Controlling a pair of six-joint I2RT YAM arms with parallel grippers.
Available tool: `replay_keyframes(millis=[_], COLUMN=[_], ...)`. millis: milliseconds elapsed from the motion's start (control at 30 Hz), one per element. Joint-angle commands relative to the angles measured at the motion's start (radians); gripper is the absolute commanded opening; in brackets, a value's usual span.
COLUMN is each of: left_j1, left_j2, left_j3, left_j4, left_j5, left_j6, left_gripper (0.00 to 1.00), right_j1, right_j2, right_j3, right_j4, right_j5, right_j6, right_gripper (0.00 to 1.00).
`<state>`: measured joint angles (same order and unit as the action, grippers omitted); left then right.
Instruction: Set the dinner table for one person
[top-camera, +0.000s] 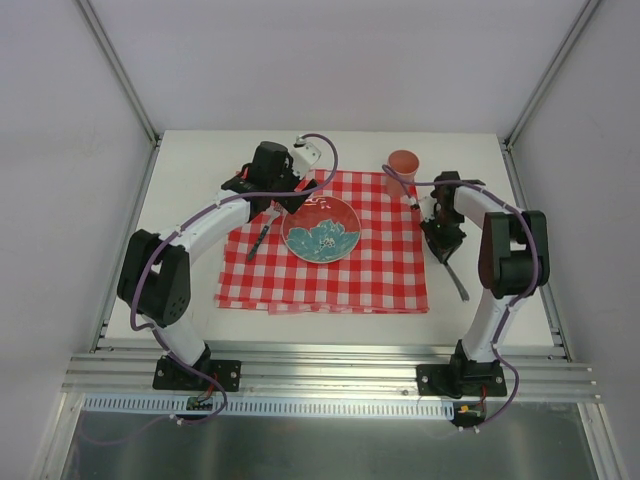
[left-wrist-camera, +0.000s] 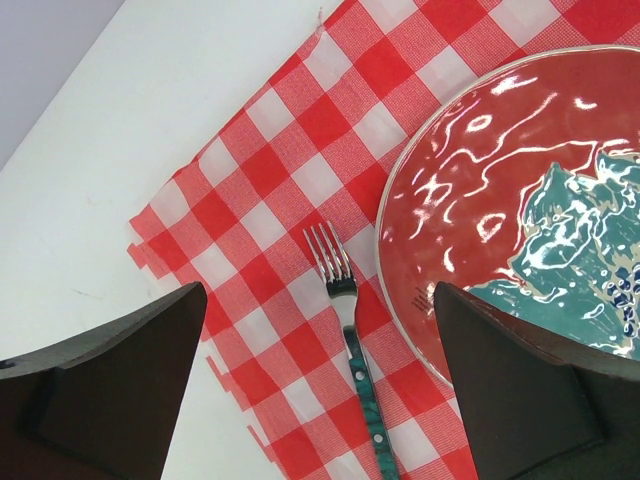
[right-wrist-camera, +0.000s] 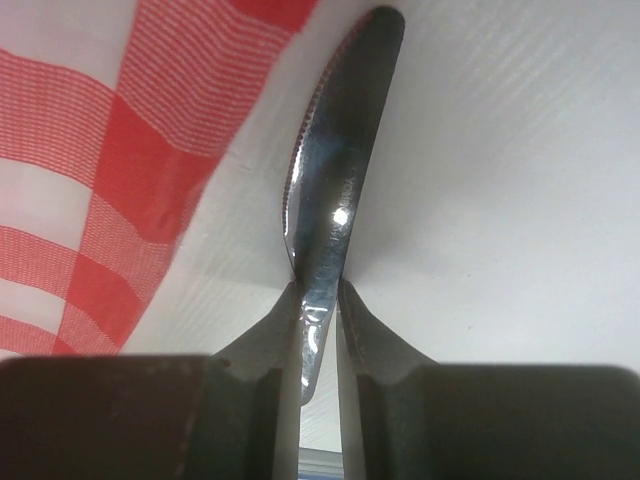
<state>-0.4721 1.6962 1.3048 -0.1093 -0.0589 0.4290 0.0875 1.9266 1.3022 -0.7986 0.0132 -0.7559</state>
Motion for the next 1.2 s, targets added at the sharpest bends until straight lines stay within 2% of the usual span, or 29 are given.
replay_keyframes(millis=[0,500,733,767,800,833,867,900,967,1167], left_j1=[-0.010,-0.008,-0.008,-0.008,-0.008,-0.008,-0.008,-0.008,-0.008,-0.008], left_j2=[-0.010,-0.021,-0.023,-0.023,-0.023,-0.023,-0.023,-0.024,-0.026,-0.038], left_j3=[0.031,0.001,-0.010,-0.009,-0.007,-0.006,-0.004,-0.004,-0.004,-0.010], left_j4=[0.026,0.040,0.043,0.043,0.043,0.043,0.043,0.043,0.043,0.042], left_j5=[-0.002,0.002,0.005,0.007,0.007,0.007,0.007,0.005,0.002,-0.007], left_j6=[-0.024,-0.036,-0.038,-0.038,-0.039,-0.036,-0.036,-0.035,-0.030,-0.018], left_gripper=[0.99,0.99,0.99,0.99,0.99,0.99,0.99,0.99,0.99,0.99], right_j1=[-0.037,-0.046,-0.046,-0.046,-0.046,-0.046,-0.048,-0.049,-0.052,-0.055], right_j2=[-0.009,-0.138,-0.183,-0.186,-0.190,-0.187,-0.184,-0.176,-0.161,-0.081], right_j3=[-0.047,-0.009,-0.047,-0.063,-0.070,-0.078,-0.089,-0.095,-0.098,-0.070], right_j4=[0.015,-0.091,-0.099,-0.084,-0.076,-0.070,-0.062,-0.045,-0.039,-0.016], right_j5=[0.080,0.022,0.010,0.013,0.014,0.021,0.027,0.033,0.027,0.025], right_j6=[0.020,0.066,0.075,0.075,0.072,0.069,0.069,0.069,0.063,0.055], right_gripper=[0.00,0.00,0.01,0.02,0.08,0.16,0.33,0.37,0.42,0.43])
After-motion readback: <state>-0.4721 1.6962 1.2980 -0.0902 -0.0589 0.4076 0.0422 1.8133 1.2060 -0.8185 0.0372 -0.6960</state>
